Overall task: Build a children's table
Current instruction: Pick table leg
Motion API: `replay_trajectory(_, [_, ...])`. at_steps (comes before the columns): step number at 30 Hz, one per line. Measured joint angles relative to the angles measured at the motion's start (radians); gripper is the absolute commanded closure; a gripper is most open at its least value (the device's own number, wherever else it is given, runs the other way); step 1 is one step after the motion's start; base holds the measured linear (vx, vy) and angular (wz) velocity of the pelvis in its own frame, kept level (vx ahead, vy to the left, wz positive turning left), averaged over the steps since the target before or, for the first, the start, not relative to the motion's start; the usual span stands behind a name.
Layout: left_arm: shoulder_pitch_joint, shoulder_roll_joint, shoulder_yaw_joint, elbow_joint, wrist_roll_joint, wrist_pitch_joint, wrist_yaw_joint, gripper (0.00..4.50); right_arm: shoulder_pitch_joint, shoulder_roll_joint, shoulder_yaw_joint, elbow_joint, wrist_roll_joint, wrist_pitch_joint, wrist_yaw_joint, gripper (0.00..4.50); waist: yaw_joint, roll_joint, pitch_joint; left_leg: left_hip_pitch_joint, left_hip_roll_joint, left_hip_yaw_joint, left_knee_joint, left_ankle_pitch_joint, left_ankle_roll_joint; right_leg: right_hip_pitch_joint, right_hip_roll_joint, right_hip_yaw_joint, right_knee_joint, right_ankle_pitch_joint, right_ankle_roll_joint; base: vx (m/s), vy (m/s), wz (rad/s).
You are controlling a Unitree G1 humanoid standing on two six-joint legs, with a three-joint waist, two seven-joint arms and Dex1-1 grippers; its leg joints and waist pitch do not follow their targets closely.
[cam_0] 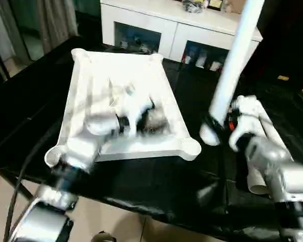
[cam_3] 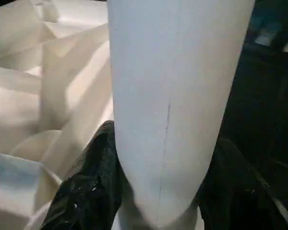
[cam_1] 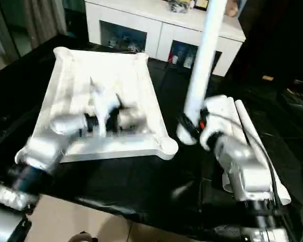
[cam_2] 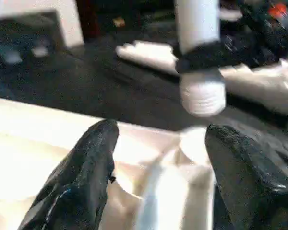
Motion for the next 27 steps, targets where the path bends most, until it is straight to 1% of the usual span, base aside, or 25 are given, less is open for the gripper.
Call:
replay_trajectory(2, [0.008, 0.001, -0.023, 0.003, 0.003, -0.004, -0.025, 1.52, 0.006, 0.003, -0.012, 0.000, 0.000, -0.011, -0.003, 2.64, -0.001, 0.004, 0.000, 0.000, 0.000, 0.000, 0.000, 0.000, 0.000, 0.000, 0.000, 0.000, 0.000, 0.000, 0.000, 0.000, 0.000, 0.00])
replay_trajectory(3, [0.014, -0.001, -0.032, 0.009, 0.007, -0.008, -0.037, 1.68, 0.008, 0.003, -0.015, 0.000, 0.001, -0.015, -0.003, 2.64, -0.002, 0.004, 0.000, 0.001, 0.000, 0.000, 0.000, 0.000, 0.000, 0.000, 0.000, 0.000, 0.001, 0.000, 0.000, 0.000, 0.000, 0.00])
replay_trajectory(4, [0.017, -0.001, -0.036, 0.012, 0.009, -0.008, -0.042, 1.68, 0.008, 0.004, -0.016, 0.000, 0.001, -0.018, -0.003, 2.64, -0.002, 0.004, 0.000, 0.001, 0.000, 0.000, 0.000, 0.000, 0.000, 0.000, 0.000, 0.000, 0.002, 0.000, 0.000, 0.000, 0.000, 0.00])
replay_trajectory(5, [0.018, -0.004, -0.037, 0.020, 0.009, -0.010, -0.048, 1.84, 0.009, 0.003, -0.018, 0.000, 0.001, -0.020, -0.001, 2.64, -0.004, 0.005, 0.001, 0.002, 0.000, 0.000, 0.000, 0.000, 0.000, 0.000, 0.000, 0.000, 0.002, 0.000, -0.001, 0.000, 0.000, 0.00])
replay_trajectory(6, [0.013, -0.010, -0.040, 0.061, 0.018, -0.041, -0.067, 1.96, 0.017, 0.003, -0.023, -0.002, 0.003, -0.031, 0.013, 2.64, -0.004, 0.006, 0.000, 0.003, 0.000, 0.000, 0.000, 0.000, 0.000, 0.001, 0.000, 0.000, 0.002, 0.000, -0.001, 0.000, 0.000, 0.00])
replay_trajectory(8, [0.006, -0.004, -0.053, 0.138, 0.046, -0.080, -0.096, 2.01, 0.034, 0.002, -0.023, -0.017, 0.008, -0.043, 0.038, 2.64, -0.007, 0.007, 0.000, 0.003, 0.000, 0.000, -0.001, 0.000, 0.000, 0.000, 0.000, 0.000, 0.002, 0.001, -0.001, 0.000, 0.000, 0.00])
replay_trajectory(9, [0.006, 0.000, -0.060, 0.162, 0.059, -0.092, -0.109, 2.16, 0.039, 0.002, -0.022, -0.019, 0.010, -0.043, 0.048, 2.64, -0.008, 0.007, 0.000, 0.003, 0.000, 0.000, -0.001, 0.000, 0.000, 0.000, 0.000, 0.000, 0.002, 0.001, -0.001, 0.000, 0.000, 0.00])
replay_trajectory(10, [0.005, 0.009, -0.074, 0.179, 0.072, -0.101, -0.125, 2.16, 0.043, 0.001, -0.020, -0.019, 0.011, -0.043, 0.055, 2.64, -0.009, 0.008, 0.000, 0.003, 0.000, 0.000, -0.001, 0.000, 0.000, 0.000, 0.000, 0.000, 0.002, 0.002, -0.001, 0.000, 0.000, 0.00])
replay_trajectory(11, [0.004, 0.021, -0.090, 0.193, 0.084, -0.110, -0.142, 2.31, 0.047, -0.001, -0.016, -0.019, 0.010, -0.043, 0.058, 2.64, -0.010, 0.008, 0.000, 0.003, 0.000, 0.000, -0.001, 0.000, 0.000, 0.000, 0.000, 0.000, 0.002, 0.002, -0.002, 0.000, 0.000, 0.00])
replay_trajectory(14, [-0.002, 0.041, -0.116, 0.203, 0.106, -0.124, -0.165, 2.48, 0.050, -0.006, -0.012, -0.020, 0.010, -0.045, 0.063, 2.64, -0.012, 0.009, 0.000, 0.002, 0.000, 0.000, -0.001, 0.000, 0.000, 0.000, 0.000, 0.000, 0.002, 0.002, -0.002, 0.000, 0.000, 0.00])
replay_trajectory(16, [-0.004, 0.045, -0.119, 0.206, 0.114, -0.132, -0.168, 2.57, 0.050, -0.006, -0.006, -0.021, 0.009, -0.051, 0.069, 2.64, -0.013, 0.010, 0.000, 0.002, 0.000, 0.000, -0.001, 0.000, 0.000, 0.000, 0.000, 0.000, 0.002, 0.002, -0.002, 0.000, 0.000, 0.00])
replay_trajectory(18, [-0.016, 0.044, -0.119, 0.229, 0.128, -0.149, -0.170, 2.87, 0.051, -0.007, -0.005, -0.023, 0.007, -0.053, 0.078, 2.64, -0.013, 0.011, -0.001, 0.002, 0.000, 0.000, -0.001, 0.000, 0.000, 0.000, 0.000, 0.000, 0.002, 0.002, -0.002, 0.000, 0.000, 0.00])
replay_trajectory(20, [-0.025, 0.042, -0.114, 0.258, 0.136, -0.170, -0.175, 2.92, 0.053, -0.007, -0.005, -0.027, 0.006, -0.054, 0.091, 2.64, -0.013, 0.011, -0.001, 0.002, 0.000, 0.000, -0.001, 0.000, 0.000, 0.000, 0.000, 0.000, 0.002, 0.002, -0.002, 0.000, 0.000, 0.00])
replay_trajectory(21, [-0.027, 0.042, -0.113, 0.265, 0.137, -0.176, -0.179, 3.14, 0.054, -0.008, -0.005, -0.028, 0.006, -0.055, 0.097, 2.64, -0.013, 0.011, -0.001, 0.003, 0.000, 0.000, -0.001, 0.000, 0.000, 0.000, 0.000, 0.000, 0.002, 0.002, -0.002, 0.000, 0.000, 0.00])
replay_trajectory(22, [-0.029, 0.042, -0.113, 0.270, 0.138, -0.180, -0.182, 3.14, 0.054, -0.010, -0.004, -0.028, 0.006, -0.055, 0.102, 2.64, -0.013, 0.011, -0.001, 0.003, 0.000, 0.000, -0.001, 0.000, 0.000, 0.001, 0.000, 0.000, 0.002, 0.002, -0.002, 0.000, 0.000, 0.00])
replay_trajectory(27, [-0.033, 0.051, -0.114, 0.273, 0.142, -0.184, -0.203, 3.70, 0.054, -0.018, -0.001, -0.040, 0.008, -0.059, 0.131, 2.64, -0.014, 0.011, -0.001, 0.003, 0.000, 0.000, -0.001, 0.000, 0.000, 0.000, 0.000, 0.000, 0.002, 0.002, -0.002, 0.000, 0.000, 0.00])
